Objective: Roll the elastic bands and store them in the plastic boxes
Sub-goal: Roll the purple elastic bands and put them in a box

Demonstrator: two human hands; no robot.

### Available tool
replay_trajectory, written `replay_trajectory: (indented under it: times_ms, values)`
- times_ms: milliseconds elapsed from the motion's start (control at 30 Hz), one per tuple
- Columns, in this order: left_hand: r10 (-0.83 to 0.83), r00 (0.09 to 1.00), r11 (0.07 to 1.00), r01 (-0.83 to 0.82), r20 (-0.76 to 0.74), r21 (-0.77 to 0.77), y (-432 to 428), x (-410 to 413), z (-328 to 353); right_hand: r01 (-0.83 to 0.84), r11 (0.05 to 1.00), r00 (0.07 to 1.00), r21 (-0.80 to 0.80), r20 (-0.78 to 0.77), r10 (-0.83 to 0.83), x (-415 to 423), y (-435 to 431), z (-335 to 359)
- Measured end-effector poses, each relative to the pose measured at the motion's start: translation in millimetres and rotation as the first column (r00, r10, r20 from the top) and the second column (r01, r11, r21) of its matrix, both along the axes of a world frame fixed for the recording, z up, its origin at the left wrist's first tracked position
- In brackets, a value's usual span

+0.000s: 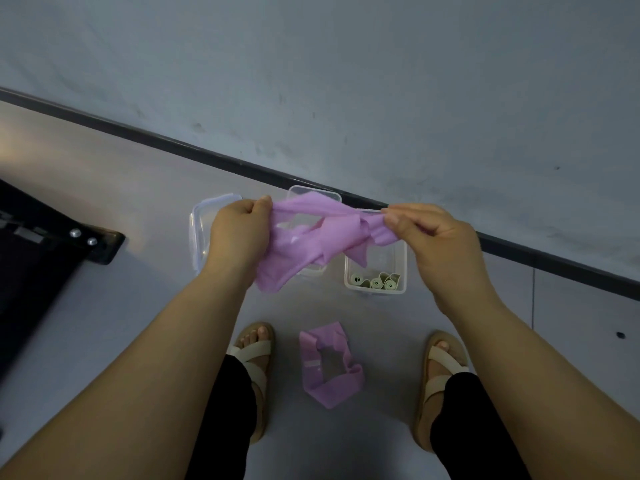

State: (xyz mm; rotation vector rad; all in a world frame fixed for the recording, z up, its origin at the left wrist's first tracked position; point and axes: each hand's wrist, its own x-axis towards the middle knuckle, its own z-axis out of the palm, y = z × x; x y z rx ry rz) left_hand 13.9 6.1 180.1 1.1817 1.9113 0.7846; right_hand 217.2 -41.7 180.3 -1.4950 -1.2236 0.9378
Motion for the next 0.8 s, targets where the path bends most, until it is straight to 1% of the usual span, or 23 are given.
replay_trajectory:
  times_ms: [67, 167, 233, 267, 300, 333, 367, 400, 467, 500, 533, 567, 600, 633, 667, 700, 733, 800]
  values:
    - [-0.013, 1.000, 0.998, 0.013, -0.006, -0.069, 0.6, -3.1, -5.7, 0.041, 0.999, 0.997, 0.000, -0.065, -0.041, 0.6, 0.1, 0.7]
    - [-0.001, 1.000, 0.987, 0.003, 0.013, -0.164, -1.9, -4.5, -8.8, 0.086, 0.993, 0.972, -0.082, -0.212, -0.102, 0.9, 1.4, 1.8]
    - [0.021, 0.999, 0.976, -0.015, 0.029, -0.217, -2.1, -5.0, -10.5, 0.082, 0.988, 0.926, -0.131, -0.356, -0.125, 1.9, 2.6, 4.4]
    - [-0.005, 1.000, 0.971, 0.003, -0.009, -0.238, -3.3, -4.8, -10.7, 0.070, 0.987, 0.895, -0.147, -0.427, -0.127, 2.3, 3.4, 6.1]
    - [-0.010, 1.000, 0.969, 0.008, -0.006, -0.249, -4.6, -4.4, -12.0, 0.052, 0.986, 0.863, -0.157, -0.490, -0.124, 2.5, 3.7, 7.7]
    - [-0.007, 0.999, 0.963, 0.018, 0.044, -0.267, -5.4, -2.5, -12.0, 0.034, 0.986, 0.833, -0.164, -0.540, -0.118, 2.7, 3.9, 9.3]
    - [-0.060, 0.996, 0.959, 0.074, 0.061, -0.273, -6.2, -1.1, -12.1, 0.018, 0.987, 0.809, -0.162, -0.577, -0.110, 2.9, 3.9, 10.3]
    - [-0.104, 0.992, 0.964, 0.117, 0.065, -0.241, -7.8, 1.2, -8.8, 0.002, 0.988, 0.796, -0.154, -0.597, -0.094, 2.7, 3.4, 11.0]
    - [-0.182, 0.973, 0.966, 0.204, 0.141, -0.158, -8.9, 8.7, -4.7, -0.044, 0.990, 0.811, -0.132, -0.584, -0.042, 1.6, 2.3, 10.8]
    - [-0.223, 0.944, 0.958, 0.259, 0.243, -0.123, -9.7, 12.3, -0.6, -0.070, 0.989, 0.838, -0.130, -0.545, -0.012, 0.7, 1.6, 9.5]
    - [-0.253, 0.896, 0.943, 0.312, 0.364, -0.113, -11.3, 15.7, 7.6, -0.092, 0.987, 0.868, -0.134, -0.496, 0.013, 0.4, 1.0, 8.1]
    - [-0.301, 0.850, 0.919, 0.380, 0.433, -0.107, -11.8, 17.9, 13.2, -0.104, 0.985, 0.892, -0.137, -0.451, 0.031, 0.4, 0.8, 6.0]
    - [-0.376, 0.811, 0.886, 0.456, 0.449, -0.082, -13.3, 19.7, 16.5, -0.107, 0.984, 0.906, -0.141, -0.422, 0.038, 0.2, 0.8, 4.7]
    - [-0.440, 0.794, 0.860, 0.507, 0.419, -0.057, -15.2, 20.8, 17.1, -0.102, 0.985, 0.912, -0.141, -0.410, 0.036, 0.3, 1.1, 4.0]
    - [-0.459, 0.801, 0.863, 0.504, 0.383, -0.020, -16.5, 22.5, 15.3, -0.091, 0.986, 0.912, -0.139, -0.409, 0.027, 0.6, 1.6, 4.5]
    - [-0.418, 0.822, 0.893, 0.451, 0.388, 0.007, -16.3, 23.0, 13.5, -0.082, 0.988, 0.914, -0.131, -0.405, 0.022, 1.3, 2.3, 5.5]
    - [-0.348, 0.837, 0.927, 0.374, 0.423, 0.023, -15.3, 23.4, 13.2, -0.076, 0.990, 0.924, -0.123, -0.381, 0.024, 1.9, 2.6, 7.7]
    - [-0.200, 0.834, 0.974, 0.224, 0.515, 0.016, -11.2, 20.1, 10.7, -0.080, 0.990, 0.963, -0.114, -0.265, 0.047, 4.4, 2.6, 9.0]
